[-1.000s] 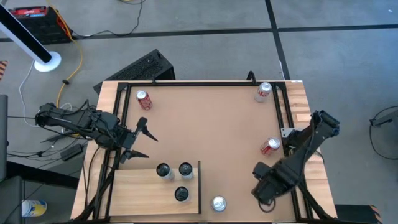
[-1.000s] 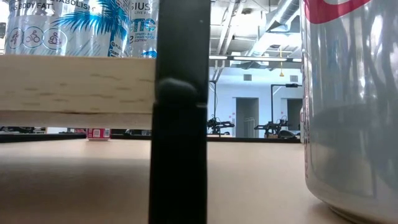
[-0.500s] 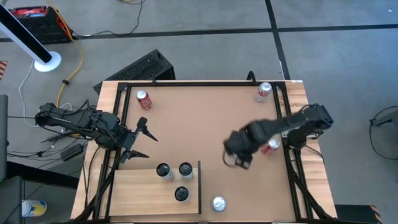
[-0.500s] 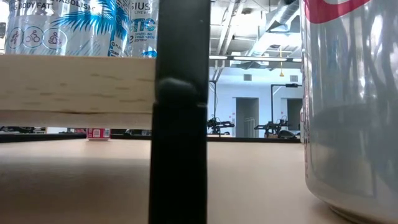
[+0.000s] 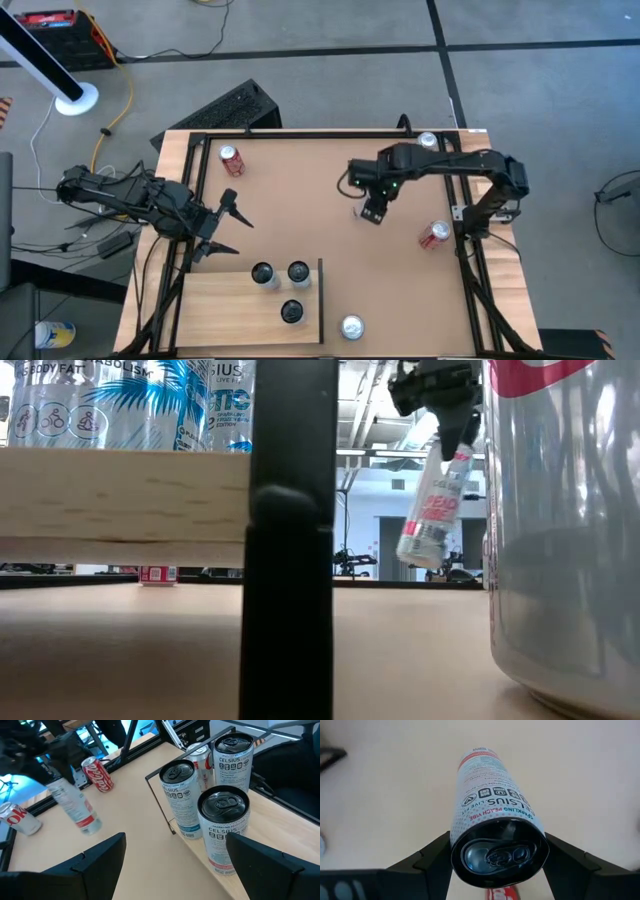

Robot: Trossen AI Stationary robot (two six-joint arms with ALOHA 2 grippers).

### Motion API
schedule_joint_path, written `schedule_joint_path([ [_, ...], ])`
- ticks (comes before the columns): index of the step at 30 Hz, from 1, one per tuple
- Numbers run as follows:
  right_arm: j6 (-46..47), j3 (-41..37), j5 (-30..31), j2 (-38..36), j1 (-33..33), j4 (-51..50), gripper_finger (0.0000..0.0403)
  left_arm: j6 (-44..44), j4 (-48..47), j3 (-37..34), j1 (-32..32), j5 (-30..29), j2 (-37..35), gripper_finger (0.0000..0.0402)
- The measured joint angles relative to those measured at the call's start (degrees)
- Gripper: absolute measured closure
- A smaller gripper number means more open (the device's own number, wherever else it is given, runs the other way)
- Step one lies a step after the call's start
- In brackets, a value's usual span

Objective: Place canned beverage on shelf
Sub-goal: Put the white and pink soda can on the shelf aligned with the other white and pink soda can

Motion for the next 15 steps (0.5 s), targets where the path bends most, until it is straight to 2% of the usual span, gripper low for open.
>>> schedule_joint_path([
  [15, -3.34, 0.0, -0.33, 0.0, -3.38, 3.2, 0.0126, 0.0, -0.01, 0.0, 0.0, 0.01, 0.0, 0.0072],
])
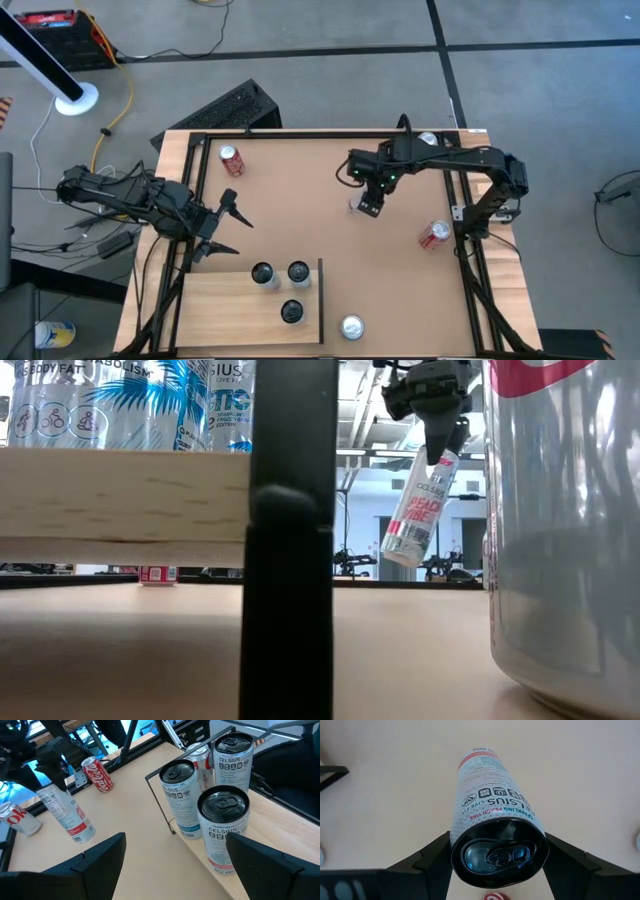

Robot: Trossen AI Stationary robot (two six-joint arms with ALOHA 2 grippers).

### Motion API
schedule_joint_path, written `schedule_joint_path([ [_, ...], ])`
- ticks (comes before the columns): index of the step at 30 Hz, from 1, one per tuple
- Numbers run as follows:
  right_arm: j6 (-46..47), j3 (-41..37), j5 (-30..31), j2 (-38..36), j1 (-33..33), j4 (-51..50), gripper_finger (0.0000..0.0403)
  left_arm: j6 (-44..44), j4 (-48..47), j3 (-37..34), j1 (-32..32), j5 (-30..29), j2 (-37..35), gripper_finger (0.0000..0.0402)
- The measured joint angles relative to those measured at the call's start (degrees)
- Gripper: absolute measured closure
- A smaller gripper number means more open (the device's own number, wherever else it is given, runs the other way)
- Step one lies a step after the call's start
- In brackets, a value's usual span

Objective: Place canned beverage on shelf
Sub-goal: Put the white and pink soda can on the shelf aligned with the other white and pink soda can

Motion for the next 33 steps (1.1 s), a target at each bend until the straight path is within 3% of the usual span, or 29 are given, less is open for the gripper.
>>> schedule_joint_path([
  [10, 0.42, 0.0, -0.02, 0.02, 0.02, 1.03, 0.0093, -0.39, 0.39, 0.39, 0.0, 0.02, 0.0, 0.0072],
  [33, -1.17, -0.02, 1.14, 0.03, 0.2, 10.18, 0.0086, -0.31, 0.65, 0.48, -0.05, 1.45, -0.02, 0.0072],
])
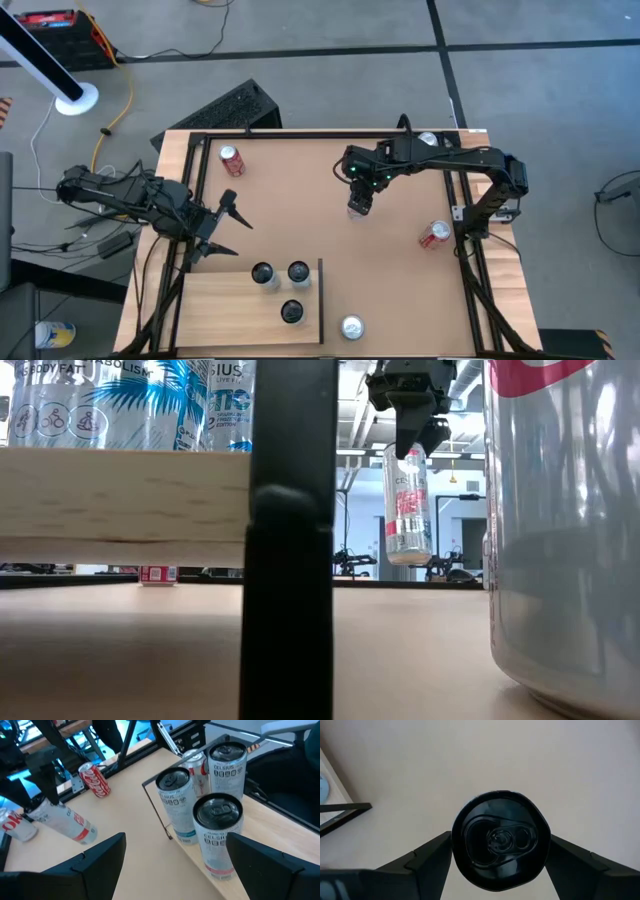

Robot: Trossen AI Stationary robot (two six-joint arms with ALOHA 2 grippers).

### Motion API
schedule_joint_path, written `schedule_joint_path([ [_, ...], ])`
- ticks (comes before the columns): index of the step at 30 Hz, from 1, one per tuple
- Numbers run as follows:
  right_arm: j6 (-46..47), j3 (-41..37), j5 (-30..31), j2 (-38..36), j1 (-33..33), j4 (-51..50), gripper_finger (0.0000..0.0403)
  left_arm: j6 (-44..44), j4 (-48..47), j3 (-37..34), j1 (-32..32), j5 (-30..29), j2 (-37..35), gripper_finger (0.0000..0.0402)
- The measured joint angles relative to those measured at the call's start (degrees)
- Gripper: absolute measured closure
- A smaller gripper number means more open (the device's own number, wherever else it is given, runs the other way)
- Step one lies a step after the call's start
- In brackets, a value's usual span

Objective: Place canned beverage on shelf
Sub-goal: Put the white and pink soda can on the shelf aligned with the other white and pink soda can

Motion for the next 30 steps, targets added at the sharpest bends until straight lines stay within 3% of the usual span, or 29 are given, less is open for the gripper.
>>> schedule_joint_path([
  [7, 0.17, 0.0, 2.22, 1.14, 0.02, 2.09, 0.0086, -0.88, 0.32, 0.0, -0.02, 0.09, 0.04, 0.0072],
  [18, -2.71, 0.1, 1.71, 8.71, 0.02, 4.84, 0.0085, -1.22, 0.49, 0.04, -0.06, 0.13, 0.0, 0.0072],
  [30, -4.76, -0.04, 1.64, 7.88, 1.11, 6.33, 0.0065, -0.79, -0.09, 0.04, -0.06, 0.61, 0.07, 0.0072],
])
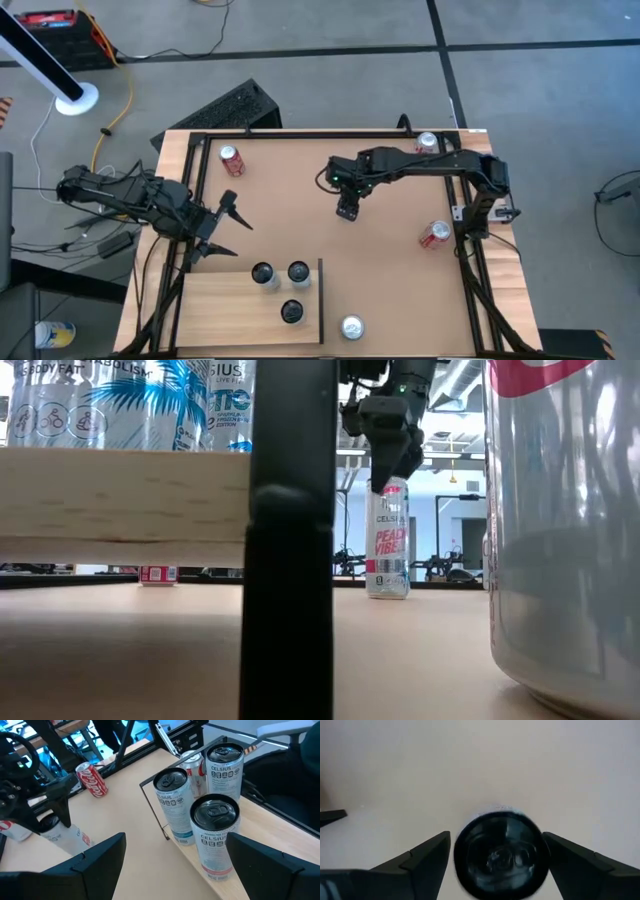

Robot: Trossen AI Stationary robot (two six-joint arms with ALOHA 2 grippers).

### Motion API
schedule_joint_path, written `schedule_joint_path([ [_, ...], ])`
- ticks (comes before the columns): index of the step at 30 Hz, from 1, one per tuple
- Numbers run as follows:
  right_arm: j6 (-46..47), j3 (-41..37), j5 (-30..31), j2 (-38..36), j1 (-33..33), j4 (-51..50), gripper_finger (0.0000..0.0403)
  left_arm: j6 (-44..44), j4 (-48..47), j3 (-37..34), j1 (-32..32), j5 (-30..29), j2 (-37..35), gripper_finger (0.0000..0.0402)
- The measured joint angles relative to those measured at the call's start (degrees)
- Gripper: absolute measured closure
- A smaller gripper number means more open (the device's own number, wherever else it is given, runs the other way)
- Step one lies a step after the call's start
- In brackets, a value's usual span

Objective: Place canned beverage on shelf
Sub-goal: Put the white and pink soda can on the shelf aligned with the other white and pink soda can

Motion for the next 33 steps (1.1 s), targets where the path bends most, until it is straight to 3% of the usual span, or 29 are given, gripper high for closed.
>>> schedule_joint_path([
  [6, 0.91, 0.0, -0.02, -1.2, 0.37, -0.48, 0.0042, 0.0, 1.06, 0.0, 0.0, 0.02, -0.02, 0.0072],
  [18, -0.5, 0.0, 2.81, -7.93, 1.05, -1.17, 0.0046, 1.79, 3.3, 0.0, 0.0, -1.45, 0.02, 0.0072],
  [27, -0.6, -1.82, 13.34, -19.72, 6.76, 1.87, 0.0047, 8.01, 20.66, -0.42, 2.47, -3.22, 3.64, 0.0072],
  [33, 0.15, -14.79, 16.97, -29.47, 12.3, 11.66, 0.0047, 5.03, 33.38, -0.42, 10.7, 3.28, 12.72, 0.0072],
])
